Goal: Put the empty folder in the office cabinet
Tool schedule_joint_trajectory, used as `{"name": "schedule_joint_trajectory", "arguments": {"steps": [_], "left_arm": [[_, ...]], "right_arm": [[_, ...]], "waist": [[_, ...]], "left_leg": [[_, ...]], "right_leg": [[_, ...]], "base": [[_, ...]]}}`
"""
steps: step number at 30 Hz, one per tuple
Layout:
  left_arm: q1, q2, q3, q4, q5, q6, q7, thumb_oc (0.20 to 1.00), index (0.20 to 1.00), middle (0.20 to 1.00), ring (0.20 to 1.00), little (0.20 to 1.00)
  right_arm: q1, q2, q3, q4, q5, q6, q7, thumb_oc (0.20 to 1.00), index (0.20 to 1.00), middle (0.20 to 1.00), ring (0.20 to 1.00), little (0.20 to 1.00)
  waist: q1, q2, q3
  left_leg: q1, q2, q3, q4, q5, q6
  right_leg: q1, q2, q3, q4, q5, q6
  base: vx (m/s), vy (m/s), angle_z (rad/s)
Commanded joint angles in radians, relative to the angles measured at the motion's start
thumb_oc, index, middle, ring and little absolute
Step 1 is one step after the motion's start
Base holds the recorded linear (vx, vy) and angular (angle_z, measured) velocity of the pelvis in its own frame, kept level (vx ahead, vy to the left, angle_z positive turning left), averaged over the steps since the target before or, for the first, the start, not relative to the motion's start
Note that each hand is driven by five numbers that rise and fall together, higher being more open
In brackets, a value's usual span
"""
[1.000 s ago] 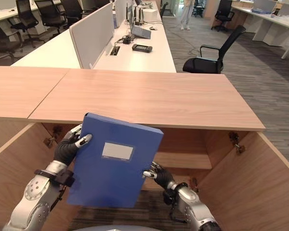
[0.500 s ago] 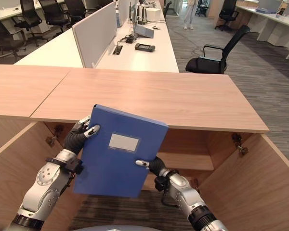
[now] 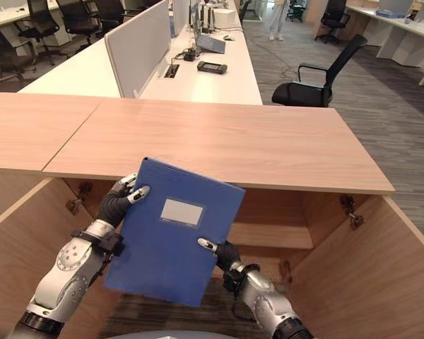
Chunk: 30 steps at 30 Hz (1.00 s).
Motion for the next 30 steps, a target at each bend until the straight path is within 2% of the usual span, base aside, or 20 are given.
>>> {"name": "schedule_joint_trajectory", "arguments": {"steps": [1, 2, 4, 7, 8, 9, 10, 13, 14, 17, 20, 24, 30], "left_arm": [[-0.038, -0.033, -0.062, -0.028, -0.089, -0.037, -0.081, 1.000, 1.000, 1.000, 1.000, 1.000], [-0.038, -0.033, -0.062, -0.027, -0.089, -0.038, -0.082, 1.000, 1.000, 1.000, 1.000, 1.000], [-0.016, 0.036, -0.087, 0.000, -0.125, -0.004, -0.120, 1.000, 1.000, 1.000, 1.000, 1.000], [-0.002, 0.072, -0.095, 0.004, -0.121, 0.010, -0.127, 1.000, 1.000, 1.000, 1.000, 1.000], [0.014, 0.094, -0.106, 0.019, -0.109, 0.023, -0.138, 1.000, 1.000, 1.000, 1.000, 1.000], [0.022, 0.095, -0.111, 0.022, -0.119, 0.021, -0.135, 1.000, 1.000, 1.000, 1.000, 1.000], [0.074, 0.074, -0.099, 0.075, -0.136, 0.038, -0.153, 1.000, 1.000, 1.000, 1.000, 1.000], [0.137, 0.068, -0.110, 0.107, -0.129, 0.054, -0.164, 1.000, 1.000, 1.000, 1.000, 1.000], [0.188, 0.074, -0.089, 0.122, -0.120, 0.072, -0.164, 1.000, 1.000, 1.000, 1.000, 1.000], [0.240, 0.062, -0.075, 0.156, -0.117, 0.082, -0.173, 1.000, 1.000, 1.000, 1.000, 1.000], [0.262, 0.054, -0.070, 0.205, -0.099, 0.095, -0.184, 1.000, 1.000, 1.000, 1.000, 1.000], [0.274, 0.041, -0.062, 0.247, -0.066, 0.100, -0.192, 1.000, 1.000, 1.000, 1.000, 1.000], [0.262, 0.033, -0.057, 0.298, -0.051, 0.097, -0.207, 1.000, 1.000, 1.000, 1.000, 1.000]], "right_arm": [[-0.025, 0.100, 0.029, -0.056, 0.100, -0.035, 0.007, 0.200, 0.200, 0.200, 0.200, 0.200], [-0.024, 0.099, 0.029, -0.057, 0.100, -0.034, 0.007, 0.200, 0.200, 0.200, 0.200, 0.200], [0.036, 0.101, -0.016, -0.083, 0.170, -0.011, -0.008, 0.200, 0.200, 0.200, 0.200, 0.200], [0.054, 0.107, -0.068, -0.106, 0.221, -0.031, -0.029, 0.200, 0.200, 0.200, 0.200, 0.200], [0.061, 0.133, -0.075, -0.018, 0.212, -0.030, -0.032, 0.200, 0.200, 0.200, 0.200, 0.200], [0.051, 0.132, -0.094, 0.006, 0.204, -0.042, -0.036, 0.200, 0.200, 0.200, 0.200, 0.200], [0.070, 0.091, -0.218, 0.113, 0.201, -0.105, -0.077, 0.200, 0.200, 0.200, 0.200, 0.200], [0.083, 0.120, -0.258, 0.212, 0.184, -0.109, -0.100, 0.200, 0.200, 0.200, 0.200, 0.200], [0.111, 0.111, -0.303, 0.097, 0.208, -0.066, -0.081, 0.200, 0.200, 0.200, 0.200, 0.200], [0.155, 0.104, -0.325, 0.078, 0.222, -0.094, -0.087, 0.200, 0.200, 0.200, 0.200, 0.200], [0.179, 0.087, -0.350, 0.157, 0.201, -0.078, -0.085, 0.200, 0.200, 0.200, 0.200, 0.200], [0.141, 0.083, -0.368, 0.363, 0.175, -0.042, -0.082, 0.200, 0.200, 0.200, 0.200, 0.200], [0.087, 0.066, -0.370, 0.494, 0.134, -0.011, -0.068, 0.200, 0.200, 0.200, 0.200, 0.200]], "waist": [[-0.027, -0.022, -0.013], [-0.026, -0.021, -0.014], [-0.050, -0.013, -0.019], [-0.058, -0.010, -0.022], [-0.062, -0.007, -0.026], [-0.064, -0.006, -0.027], [-0.075, -0.004, -0.026], [-0.080, 0.003, -0.026], [-0.083, 0.003, -0.024], [-0.089, 0.004, -0.024], [-0.098, 0.005, -0.025], [-0.096, 0.009, -0.022], [-0.093, 0.016, -0.014]], "left_leg": [[0.026, 0.020, -0.026, 0.002, -0.074, -0.014], [0.026, 0.020, -0.026, 0.002, -0.074, -0.014], [0.031, 0.021, -0.013, 0.002, -0.079, -0.015], [0.035, 0.021, -0.008, 0.002, -0.082, -0.014], [0.037, 0.021, -0.007, 0.002, -0.083, -0.015], [0.037, 0.021, -0.009, 0.002, -0.083, -0.014], [0.038, 0.022, -0.006, 0.002, -0.086, -0.014], [0.039, 0.021, -0.005, 0.002, -0.087, -0.012], [0.038, 0.021, -0.007, 0.002, -0.088, -0.011], [0.039, 0.022, -0.004, 0.002, -0.089, -0.010], [0.040, 0.023, -0.002, 0.002, -0.090, -0.011], [0.037, 0.024, -0.011, 0.002, -0.088, -0.012], [0.029, 0.030, -0.020, 0.002, -0.082, -0.016]], "right_leg": [[0.012, -0.006, -0.021, 0.007, -0.021, 0.047], [0.012, -0.005, -0.020, 0.007, -0.021, 0.047], [0.010, -0.003, -0.009, 0.007, -0.019, 0.050], [0.011, -0.001, -0.005, 0.007, -0.019, 0.051], [0.012, -0.002, -0.005, 0.007, -0.019, 0.051], [0.012, -0.002, -0.004, 0.007, -0.020, 0.051], [0.012, 0.000, -0.001, 0.007, -0.020, 0.052], [0.013, 0.000, 0.001, 0.007, -0.020, 0.052], [0.012, 0.002, 0.002, 0.007, -0.022, 0.053], [0.011, 0.003, 0.006, 0.007, -0.023, 0.053], [0.011, 0.005, 0.009, 0.007, -0.024, 0.053], [0.007, 0.008, 0.007, 0.007, -0.028, 0.052], [0.004, 0.009, 0.004, 0.007, -0.029, 0.050]], "base": [[0.00, 0.013, -0.03], [0.01, 0.017, -0.04], [0.02, 0.009, -0.08], [0.02, 0.000, -0.15], [0.02, 0.005, -0.09], [0.02, 0.005, -0.07], [0.01, -0.001, -0.04], [0.00, 0.000, 0.00], [0.00, 0.000, 0.00], [0.00, -0.001, -0.01], [0.00, 0.000, 0.00], [0.00, -0.008, 0.00], [0.01, -0.027, 0.01]]}}
